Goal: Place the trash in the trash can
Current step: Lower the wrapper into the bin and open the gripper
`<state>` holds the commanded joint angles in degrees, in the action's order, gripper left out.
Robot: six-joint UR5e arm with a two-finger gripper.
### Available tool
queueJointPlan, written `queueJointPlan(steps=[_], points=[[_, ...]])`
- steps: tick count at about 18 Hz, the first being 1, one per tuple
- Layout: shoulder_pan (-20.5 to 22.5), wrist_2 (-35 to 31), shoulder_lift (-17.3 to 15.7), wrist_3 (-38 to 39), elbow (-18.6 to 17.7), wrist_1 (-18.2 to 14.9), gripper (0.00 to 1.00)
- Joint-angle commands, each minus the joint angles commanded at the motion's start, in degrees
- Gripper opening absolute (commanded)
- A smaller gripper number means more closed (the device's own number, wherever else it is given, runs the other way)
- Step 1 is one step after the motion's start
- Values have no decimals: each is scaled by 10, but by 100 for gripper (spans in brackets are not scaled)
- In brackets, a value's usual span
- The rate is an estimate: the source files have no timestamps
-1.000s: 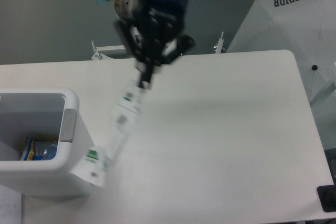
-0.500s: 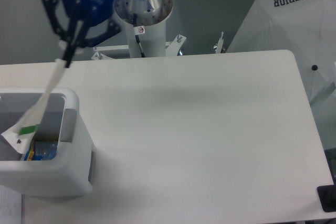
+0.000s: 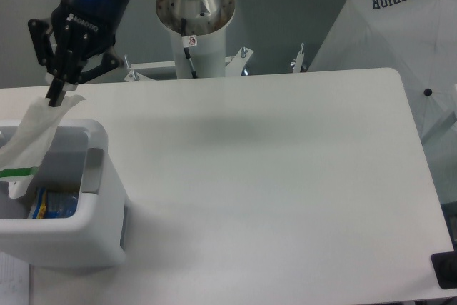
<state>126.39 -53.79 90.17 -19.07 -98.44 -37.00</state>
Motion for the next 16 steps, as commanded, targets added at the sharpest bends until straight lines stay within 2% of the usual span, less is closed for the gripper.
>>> queueJointPlan(steps=[5,7,8,10,11,14,16], points=[[-9,-4,26,-75,6,0,4],[-14,-4,30,-77,5,0,6],[-16,-4,32,-78,3,0,22],[-16,-4,31,-84,2,0,86],[-15,-4,29,-92,4,0,100],[-13,-13,27,-96,12,1,100],[-11,-41,30,-95,24,2,100]])
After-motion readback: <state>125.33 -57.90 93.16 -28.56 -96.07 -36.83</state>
